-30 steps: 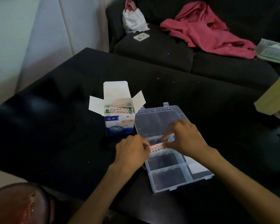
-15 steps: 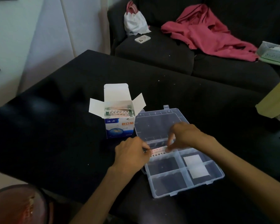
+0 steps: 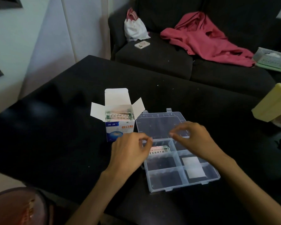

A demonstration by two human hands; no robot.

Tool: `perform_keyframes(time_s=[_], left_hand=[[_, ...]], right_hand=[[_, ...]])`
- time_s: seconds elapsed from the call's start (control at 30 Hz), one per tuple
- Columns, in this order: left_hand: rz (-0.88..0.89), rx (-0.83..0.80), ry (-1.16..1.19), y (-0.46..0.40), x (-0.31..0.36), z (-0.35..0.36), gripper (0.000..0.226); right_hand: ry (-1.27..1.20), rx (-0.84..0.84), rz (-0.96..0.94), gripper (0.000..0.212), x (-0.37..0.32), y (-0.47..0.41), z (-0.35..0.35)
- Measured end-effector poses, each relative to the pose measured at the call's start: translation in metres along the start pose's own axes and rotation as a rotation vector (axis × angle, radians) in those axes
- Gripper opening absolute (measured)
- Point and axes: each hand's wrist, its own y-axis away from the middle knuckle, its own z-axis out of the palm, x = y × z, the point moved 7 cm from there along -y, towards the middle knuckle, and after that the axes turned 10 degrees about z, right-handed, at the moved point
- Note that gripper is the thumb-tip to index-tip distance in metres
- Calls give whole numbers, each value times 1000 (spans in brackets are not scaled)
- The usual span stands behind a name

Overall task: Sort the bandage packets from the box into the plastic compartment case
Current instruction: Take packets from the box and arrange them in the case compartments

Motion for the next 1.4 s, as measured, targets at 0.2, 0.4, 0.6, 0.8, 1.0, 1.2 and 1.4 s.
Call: perform_keyframes(time_s=[0.2,0.4,0.6,0.8,1.0,1.2,1.4], left_hand=[[117,533,-168,12,-5,-71,23],[-120,251,-250,11,-63,-74,38],[-163,278,-105,15,-79,-74,32],[-193,292,70,14,-88,-71,29],[-153,425,-24,18,-72,-80,36],[-80,529,-168,32,-39,-83,19],[-257,33,80,50,-38,-27,29]], right_hand=[[-259,109,-216,23,-80,21,-33],[-41,27,-424,25,-160,-10,-5],[385,-426,-355,34,-170,-58,34],[545,-490,-309,38,-179,-68,48],[388,-209,-370,31,-168,-62,42],[-91,206,-461,23,-141,-31,21],[-856,-8,-178,13,-95,14,1]])
